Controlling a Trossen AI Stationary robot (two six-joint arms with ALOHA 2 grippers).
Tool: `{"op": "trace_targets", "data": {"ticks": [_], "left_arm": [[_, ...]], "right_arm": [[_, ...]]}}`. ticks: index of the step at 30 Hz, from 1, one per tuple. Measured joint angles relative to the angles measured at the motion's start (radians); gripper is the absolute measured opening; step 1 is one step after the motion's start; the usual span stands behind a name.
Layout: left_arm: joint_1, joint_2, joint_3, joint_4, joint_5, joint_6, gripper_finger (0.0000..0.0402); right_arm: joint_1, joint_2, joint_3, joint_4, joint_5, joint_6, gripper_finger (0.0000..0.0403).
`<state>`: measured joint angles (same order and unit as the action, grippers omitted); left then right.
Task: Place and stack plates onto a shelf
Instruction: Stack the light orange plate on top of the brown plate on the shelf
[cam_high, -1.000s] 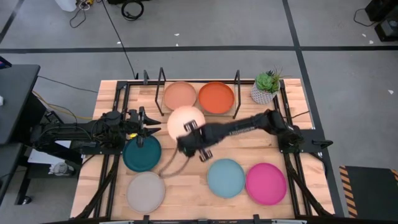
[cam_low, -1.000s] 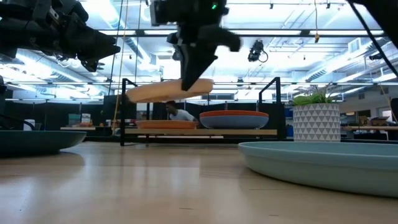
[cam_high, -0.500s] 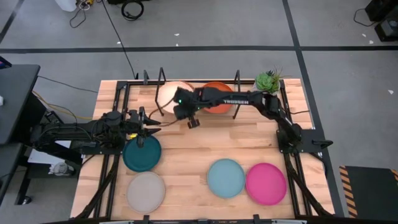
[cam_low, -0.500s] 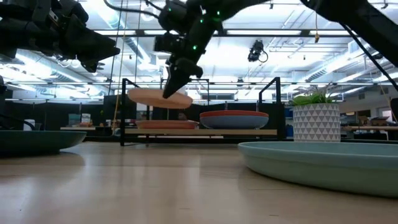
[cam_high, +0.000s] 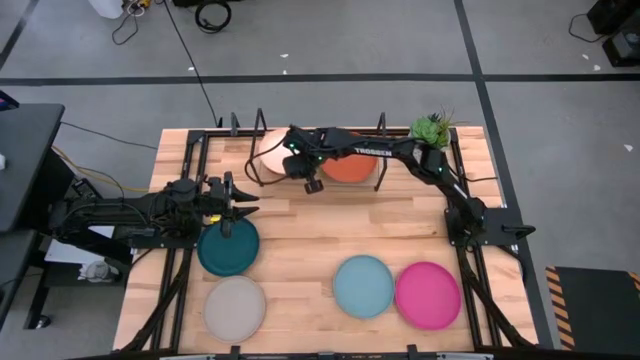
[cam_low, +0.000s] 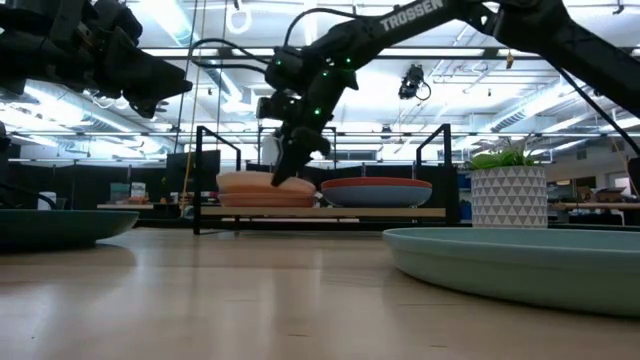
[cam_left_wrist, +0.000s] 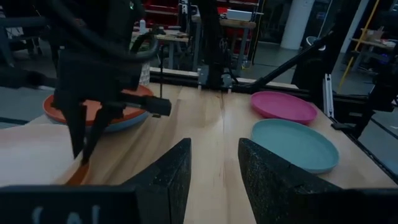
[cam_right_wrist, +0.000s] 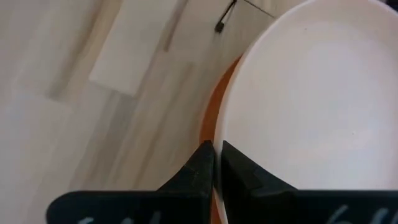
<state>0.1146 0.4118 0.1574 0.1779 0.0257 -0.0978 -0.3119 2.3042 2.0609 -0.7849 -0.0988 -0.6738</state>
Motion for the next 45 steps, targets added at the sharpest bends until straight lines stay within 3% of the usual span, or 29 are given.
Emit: {"op": "trace_targets", "data": {"ticks": [5, 16, 31, 40, 45], "left_arm": [[0.0, 0.0, 0.0, -0.004, 0.0, -0.001, 0.0141], [0.0, 0.0, 0.0, -0.01, 0.0, -0.001, 0.0141], [0.0, 0.0, 0.0, -0.011, 0.0, -0.003, 0.0141], [0.0, 0.0, 0.0, -0.011, 0.0, -0.004, 0.0141], [0.0, 0.0, 0.0, -0.011, 0.0, -0.004, 0.0141]], "right_arm": [[0.002, 0.002, 0.0, -0.011, 0.002, 0.031, 0.0037], [0.037, -0.002, 0.0, -0.049, 0.14, 0.078, 0.008], [0.074, -0.022, 0.005, -0.05, 0.381, 0.082, 0.008], [0.061, -0.021, -0.025, -0.064, 0.362, 0.128, 0.008], [0.073, -0.033, -0.021, -0.073, 0.442, 0.147, 0.0079]]}}
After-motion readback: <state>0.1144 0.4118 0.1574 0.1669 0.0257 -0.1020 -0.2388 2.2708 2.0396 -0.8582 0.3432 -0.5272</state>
